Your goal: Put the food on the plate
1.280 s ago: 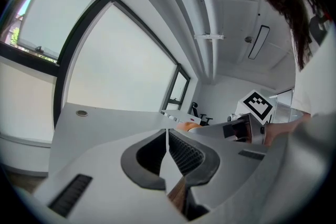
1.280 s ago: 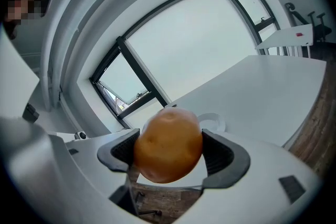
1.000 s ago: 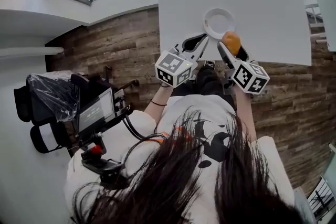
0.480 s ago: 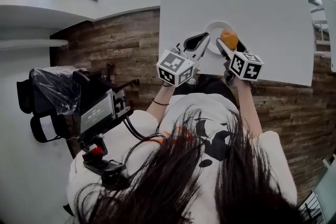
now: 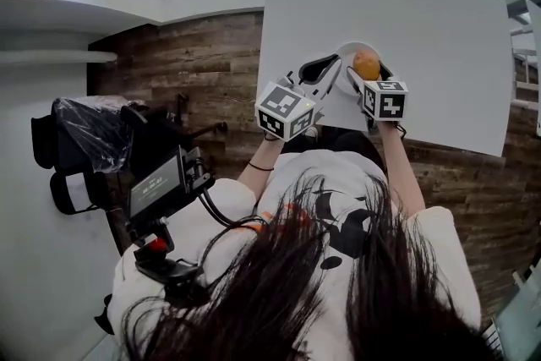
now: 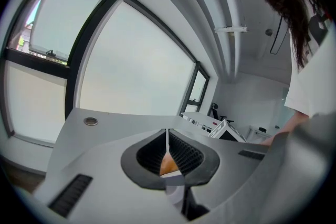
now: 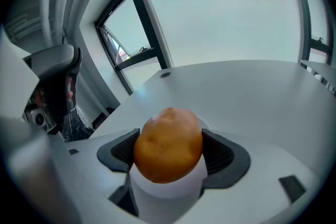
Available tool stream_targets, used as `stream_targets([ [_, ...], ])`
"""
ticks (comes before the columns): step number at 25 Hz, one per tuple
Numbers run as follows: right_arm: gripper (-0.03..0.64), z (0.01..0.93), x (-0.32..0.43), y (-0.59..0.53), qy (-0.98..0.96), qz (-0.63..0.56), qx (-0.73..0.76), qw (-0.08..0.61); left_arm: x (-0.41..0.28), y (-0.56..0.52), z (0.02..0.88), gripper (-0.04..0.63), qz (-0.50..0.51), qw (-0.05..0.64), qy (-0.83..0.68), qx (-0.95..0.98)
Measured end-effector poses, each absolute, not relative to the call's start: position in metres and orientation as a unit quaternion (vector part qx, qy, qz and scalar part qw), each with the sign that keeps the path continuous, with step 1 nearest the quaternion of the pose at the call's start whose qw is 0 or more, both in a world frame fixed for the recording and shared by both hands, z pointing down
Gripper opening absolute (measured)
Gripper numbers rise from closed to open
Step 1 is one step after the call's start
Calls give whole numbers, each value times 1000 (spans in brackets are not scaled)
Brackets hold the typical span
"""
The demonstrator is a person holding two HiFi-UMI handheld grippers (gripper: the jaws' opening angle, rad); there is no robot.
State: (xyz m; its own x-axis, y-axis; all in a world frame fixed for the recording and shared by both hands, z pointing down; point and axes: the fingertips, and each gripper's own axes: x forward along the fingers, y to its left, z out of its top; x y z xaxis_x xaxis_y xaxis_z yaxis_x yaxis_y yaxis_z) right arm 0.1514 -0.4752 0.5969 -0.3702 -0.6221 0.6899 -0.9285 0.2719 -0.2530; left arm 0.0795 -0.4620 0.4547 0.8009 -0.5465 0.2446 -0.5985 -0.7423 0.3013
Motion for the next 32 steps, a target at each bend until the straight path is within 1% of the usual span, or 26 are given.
stream_targets([
  [8,368,615,145,-477,-763,322,498,257,67,-468,460,6,76,187,-324,924],
  [13,368,616,147,-481,-769,316,500,243,66,-469,460,6,76,187,-327,923],
  [18,368,618,147,-480,-765,345,497,220,64,-471,460,6,75,185,-328,923],
  [32,370,606,165,-483,-749,327,535,215,64,-470,460,6,76,178,-322,927],
])
